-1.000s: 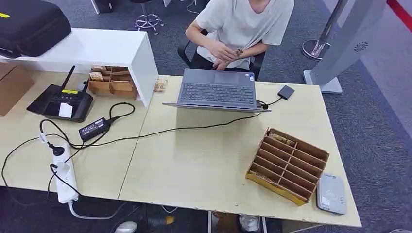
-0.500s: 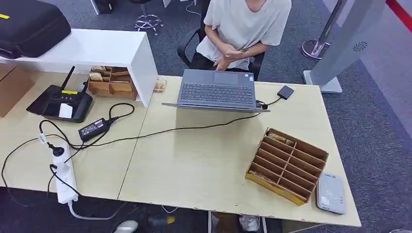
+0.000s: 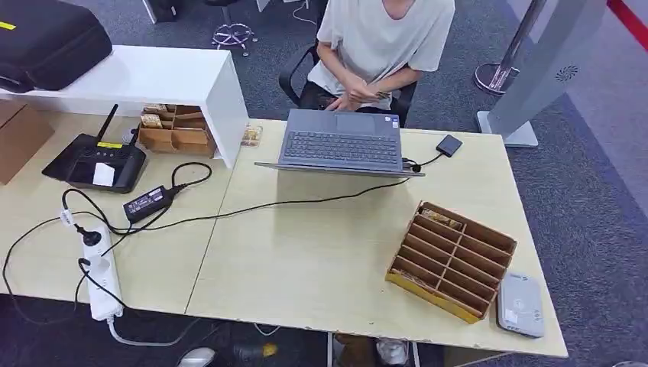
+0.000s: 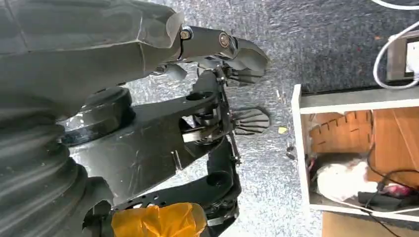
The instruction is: Pass the card to the sensor for recognition and then transmit it.
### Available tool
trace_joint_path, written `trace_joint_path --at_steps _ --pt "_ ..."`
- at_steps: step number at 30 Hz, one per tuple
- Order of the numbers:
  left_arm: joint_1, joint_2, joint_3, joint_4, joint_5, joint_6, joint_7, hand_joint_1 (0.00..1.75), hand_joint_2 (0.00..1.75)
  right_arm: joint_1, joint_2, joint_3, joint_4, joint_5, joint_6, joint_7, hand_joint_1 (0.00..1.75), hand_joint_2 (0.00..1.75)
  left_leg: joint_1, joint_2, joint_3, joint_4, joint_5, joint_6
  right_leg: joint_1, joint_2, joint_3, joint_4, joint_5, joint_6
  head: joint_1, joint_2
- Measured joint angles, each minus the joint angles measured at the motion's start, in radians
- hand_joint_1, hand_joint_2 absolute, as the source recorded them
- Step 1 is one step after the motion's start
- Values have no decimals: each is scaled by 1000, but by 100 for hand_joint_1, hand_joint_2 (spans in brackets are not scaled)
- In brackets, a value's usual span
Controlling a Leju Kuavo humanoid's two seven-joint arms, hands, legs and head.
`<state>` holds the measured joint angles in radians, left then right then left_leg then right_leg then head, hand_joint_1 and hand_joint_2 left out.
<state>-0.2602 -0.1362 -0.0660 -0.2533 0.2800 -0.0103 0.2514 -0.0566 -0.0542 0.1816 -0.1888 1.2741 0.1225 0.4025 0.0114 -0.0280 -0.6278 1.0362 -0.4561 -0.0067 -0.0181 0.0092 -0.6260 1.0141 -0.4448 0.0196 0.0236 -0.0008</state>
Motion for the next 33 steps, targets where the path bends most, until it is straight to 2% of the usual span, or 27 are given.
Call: trace_joint_path --at_steps 11,14,19,26,33 --pt "7 6 10 0 -5 -19 32 0 175 10 31 -1 5 11 66 -6 0 175 0 0 0 0 0 0 0 0 1 0 0 0 0 0" --pt "17 11 11 0 -57 -33 61 0 175 11 36 0 5 23 82 -9 0 175 0 0 1 0 -1 -1 0 0 1 0 -1 -1 0 0" --pt "23 24 11 2 -94 -61 71 0 175 11 37 0 5 39 95 -10 0 175 0 1 1 0 -1 -1 0 0 1 0 -1 -1 0 0" --pt "23 30 11 3 -106 -71 73 0 175 11 38 0 5 45 97 -10 0 175 0 1 2 0 -1 -1 0 0 2 0 -1 -2 0 0" --pt "23 27 -49 3 -256 -70 29 0 175 8 38 0 5 59 92 -18 0 175 0 1 2 0 -1 -1 0 0 2 0 -1 -2 0 0"
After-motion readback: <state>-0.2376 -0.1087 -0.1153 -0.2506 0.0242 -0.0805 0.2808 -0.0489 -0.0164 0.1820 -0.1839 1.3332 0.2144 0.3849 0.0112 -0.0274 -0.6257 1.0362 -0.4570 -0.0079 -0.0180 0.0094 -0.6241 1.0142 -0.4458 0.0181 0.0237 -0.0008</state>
